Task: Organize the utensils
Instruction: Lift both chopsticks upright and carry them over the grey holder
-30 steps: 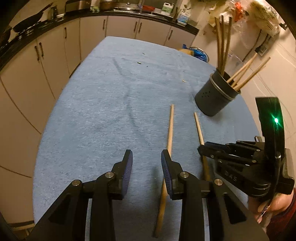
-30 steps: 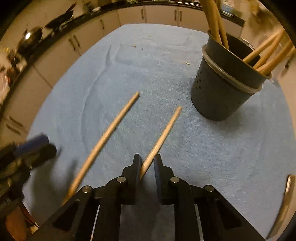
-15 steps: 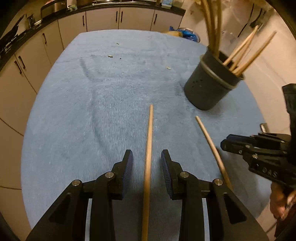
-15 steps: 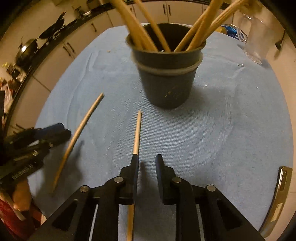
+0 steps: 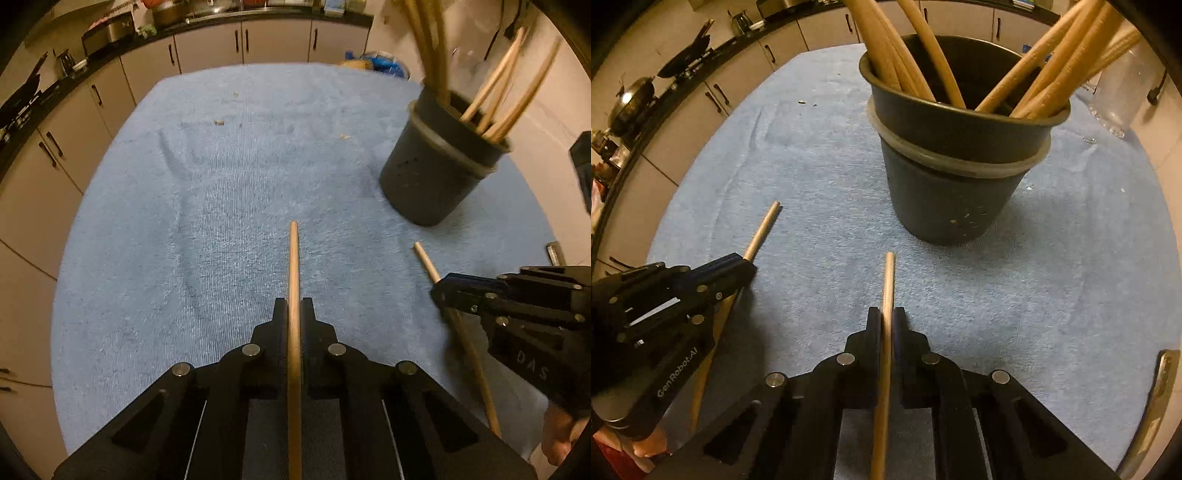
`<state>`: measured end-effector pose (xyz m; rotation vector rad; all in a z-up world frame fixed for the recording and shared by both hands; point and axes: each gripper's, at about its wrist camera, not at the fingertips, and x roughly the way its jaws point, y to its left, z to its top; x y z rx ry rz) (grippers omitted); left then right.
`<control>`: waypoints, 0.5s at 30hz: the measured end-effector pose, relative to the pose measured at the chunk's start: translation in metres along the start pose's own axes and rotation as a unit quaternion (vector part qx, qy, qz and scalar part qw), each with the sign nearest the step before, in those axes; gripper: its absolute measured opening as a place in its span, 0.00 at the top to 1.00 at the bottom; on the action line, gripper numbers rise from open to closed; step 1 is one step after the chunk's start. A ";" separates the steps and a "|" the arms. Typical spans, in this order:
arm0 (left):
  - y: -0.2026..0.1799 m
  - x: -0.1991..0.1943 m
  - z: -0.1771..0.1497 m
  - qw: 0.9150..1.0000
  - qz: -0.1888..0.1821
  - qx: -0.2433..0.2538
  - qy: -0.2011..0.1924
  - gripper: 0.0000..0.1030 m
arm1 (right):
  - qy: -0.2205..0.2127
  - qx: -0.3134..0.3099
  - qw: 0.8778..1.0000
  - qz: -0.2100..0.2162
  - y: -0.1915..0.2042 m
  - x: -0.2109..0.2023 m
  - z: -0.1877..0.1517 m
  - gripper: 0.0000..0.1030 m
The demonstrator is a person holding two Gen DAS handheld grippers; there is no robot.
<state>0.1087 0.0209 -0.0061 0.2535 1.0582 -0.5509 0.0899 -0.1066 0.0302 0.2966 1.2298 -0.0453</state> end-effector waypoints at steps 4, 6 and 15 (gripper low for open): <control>-0.001 -0.040 -0.006 0.998 -0.016 -0.011 -0.058 0.94 | -0.048 0.002 0.998 0.028 -0.007 -0.033 -0.015 0.94; -0.001 -0.063 -0.009 0.996 -0.017 -0.016 -0.091 0.94 | -0.085 0.001 0.996 0.041 -0.003 -0.052 -0.018 0.94; -0.003 -0.124 -0.021 0.984 -0.031 -0.045 -0.169 0.94 | -0.216 0.013 0.973 0.084 -0.011 -0.126 -0.048 0.94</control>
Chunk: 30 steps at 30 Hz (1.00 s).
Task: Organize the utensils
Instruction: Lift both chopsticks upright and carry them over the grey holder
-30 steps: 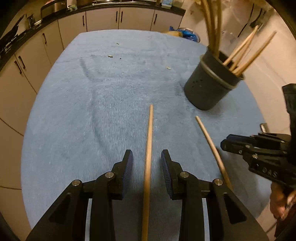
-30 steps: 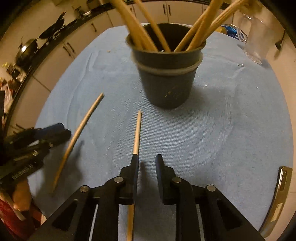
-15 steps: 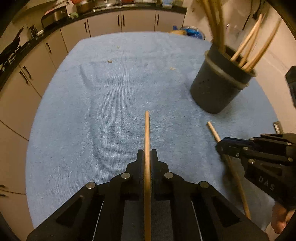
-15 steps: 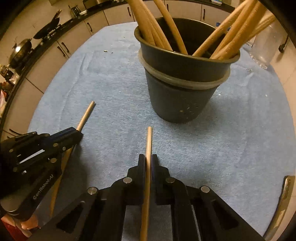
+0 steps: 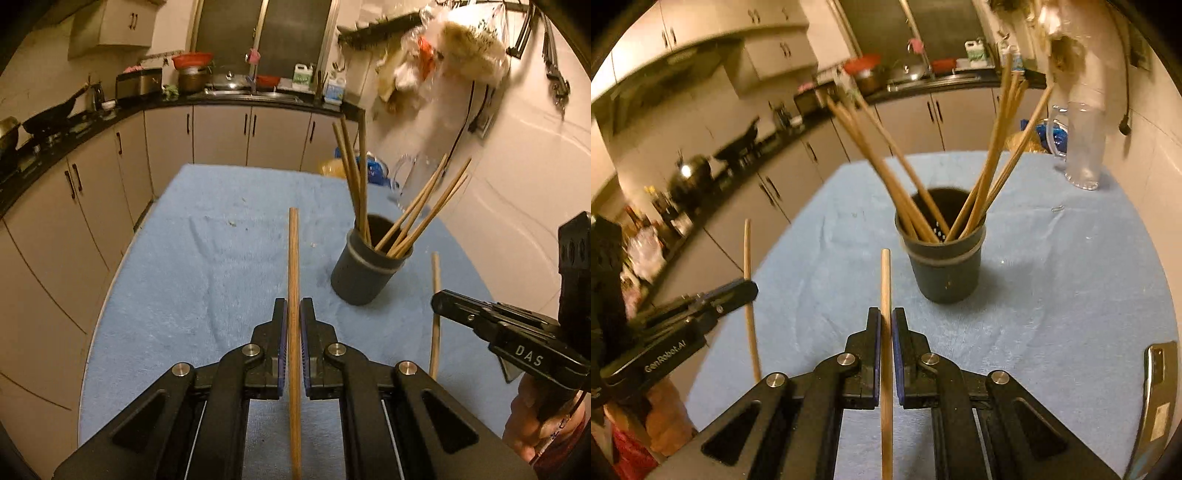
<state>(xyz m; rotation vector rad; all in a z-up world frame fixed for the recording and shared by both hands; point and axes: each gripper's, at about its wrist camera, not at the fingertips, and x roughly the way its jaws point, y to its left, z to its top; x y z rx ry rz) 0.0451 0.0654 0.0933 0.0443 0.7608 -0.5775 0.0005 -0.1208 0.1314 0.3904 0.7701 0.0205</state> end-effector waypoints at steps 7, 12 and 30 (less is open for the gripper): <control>-0.016 -0.008 0.007 1.000 -0.004 0.006 -0.010 0.94 | -0.053 0.000 0.999 0.000 0.002 -0.035 0.000 0.94; -0.020 -0.014 0.008 1.000 -0.008 0.011 -0.009 0.94 | -0.059 -0.003 0.998 0.001 0.008 -0.036 -0.001 0.94; -0.039 -0.019 0.017 0.999 -0.011 0.029 -0.019 0.94 | -0.088 0.025 0.996 0.011 -0.018 -0.057 0.008 0.94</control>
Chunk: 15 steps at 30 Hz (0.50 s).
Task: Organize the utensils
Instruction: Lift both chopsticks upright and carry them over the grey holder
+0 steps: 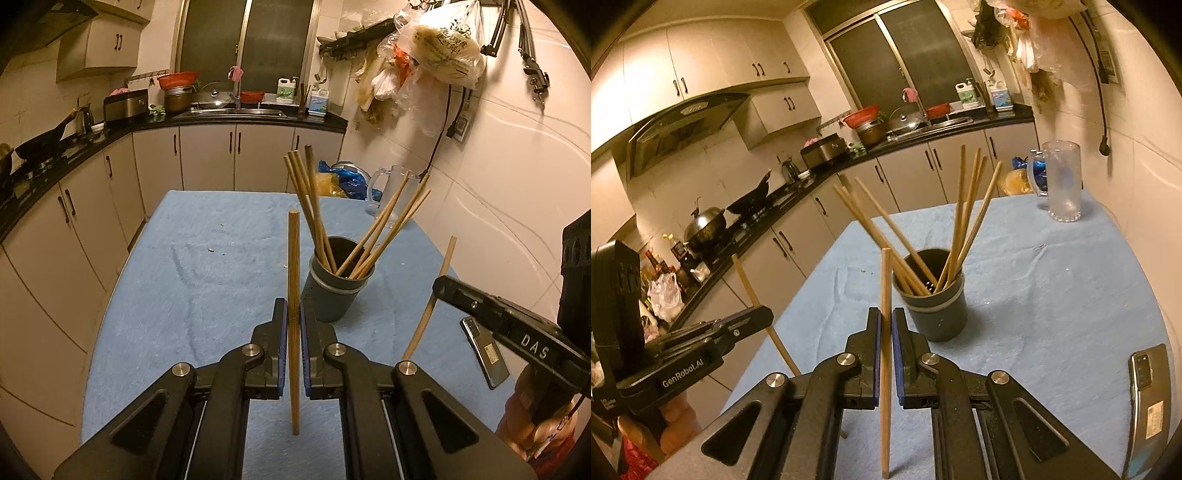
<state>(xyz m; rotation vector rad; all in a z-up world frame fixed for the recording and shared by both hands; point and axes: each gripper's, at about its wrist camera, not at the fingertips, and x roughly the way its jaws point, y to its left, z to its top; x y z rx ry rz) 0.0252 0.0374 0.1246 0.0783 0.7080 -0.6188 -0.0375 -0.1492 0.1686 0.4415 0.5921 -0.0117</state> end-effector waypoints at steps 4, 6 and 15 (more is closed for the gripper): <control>-0.003 0.000 0.001 1.000 -0.001 0.006 0.000 0.94 | -0.010 0.007 1.000 -0.001 -0.006 -0.007 0.006 0.94; -0.005 0.000 0.001 1.000 -0.002 0.009 0.000 0.94 | -0.014 0.010 1.000 -0.001 -0.009 -0.010 0.008 0.94; -0.015 -0.002 0.012 1.000 -0.004 0.022 -0.004 0.94 | -0.034 0.018 0.999 -0.007 -0.013 -0.024 0.017 0.94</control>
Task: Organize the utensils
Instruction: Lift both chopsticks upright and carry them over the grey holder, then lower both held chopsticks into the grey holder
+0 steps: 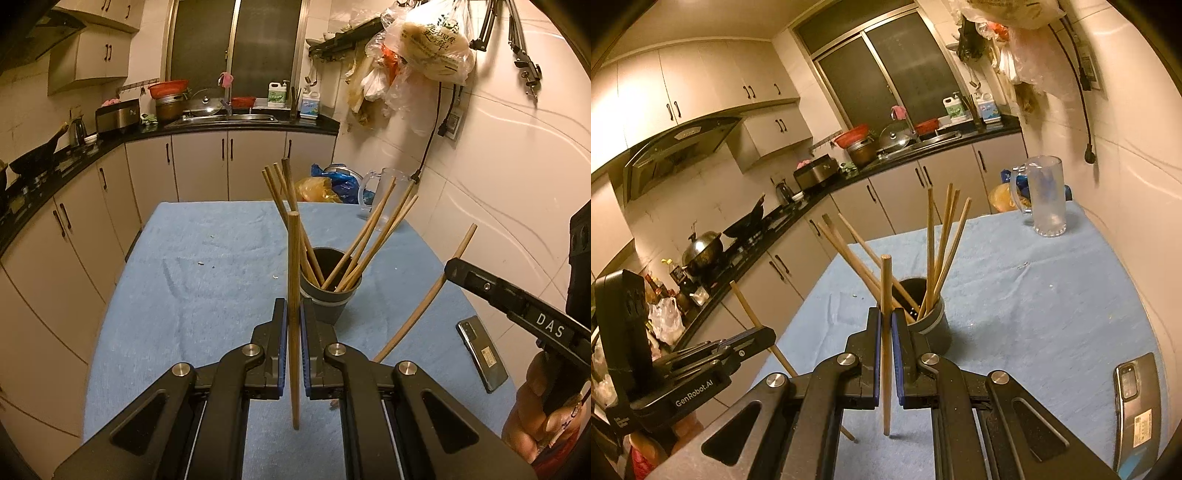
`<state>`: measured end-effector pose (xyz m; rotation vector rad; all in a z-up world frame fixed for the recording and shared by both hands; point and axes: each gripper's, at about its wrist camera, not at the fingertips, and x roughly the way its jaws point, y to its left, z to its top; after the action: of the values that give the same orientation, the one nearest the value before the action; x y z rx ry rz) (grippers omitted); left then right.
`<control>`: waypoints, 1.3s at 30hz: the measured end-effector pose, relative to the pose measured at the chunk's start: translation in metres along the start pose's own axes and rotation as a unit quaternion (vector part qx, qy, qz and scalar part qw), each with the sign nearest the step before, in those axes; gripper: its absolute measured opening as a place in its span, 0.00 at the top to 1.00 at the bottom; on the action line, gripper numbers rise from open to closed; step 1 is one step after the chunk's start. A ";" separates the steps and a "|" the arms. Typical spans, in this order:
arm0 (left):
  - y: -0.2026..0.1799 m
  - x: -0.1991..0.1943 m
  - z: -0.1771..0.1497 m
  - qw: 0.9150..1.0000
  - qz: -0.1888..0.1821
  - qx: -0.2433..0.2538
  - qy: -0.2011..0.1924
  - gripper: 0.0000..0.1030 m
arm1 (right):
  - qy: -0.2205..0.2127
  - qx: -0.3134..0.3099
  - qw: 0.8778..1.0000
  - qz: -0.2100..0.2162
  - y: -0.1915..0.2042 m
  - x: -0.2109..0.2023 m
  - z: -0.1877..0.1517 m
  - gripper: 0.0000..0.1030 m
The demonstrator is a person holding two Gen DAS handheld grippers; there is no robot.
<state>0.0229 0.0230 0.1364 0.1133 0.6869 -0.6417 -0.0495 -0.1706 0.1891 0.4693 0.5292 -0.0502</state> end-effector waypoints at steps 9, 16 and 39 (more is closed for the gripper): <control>-0.004 0.000 0.006 1.000 -0.002 0.009 -0.001 0.94 | -0.010 0.004 1.000 -0.005 -0.002 -0.009 0.006 0.94; -0.010 0.000 0.011 1.000 -0.003 0.017 -0.003 0.94 | -0.017 0.008 1.000 -0.007 -0.003 -0.018 0.010 0.94; -0.013 -0.014 0.052 0.999 -0.018 0.021 -0.039 0.94 | -0.051 0.018 0.998 -0.016 -0.007 -0.036 0.042 0.94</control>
<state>0.0359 0.0043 0.1872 0.1143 0.6024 -0.6906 -0.0619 -0.1979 0.2358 0.4904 0.4357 -0.1149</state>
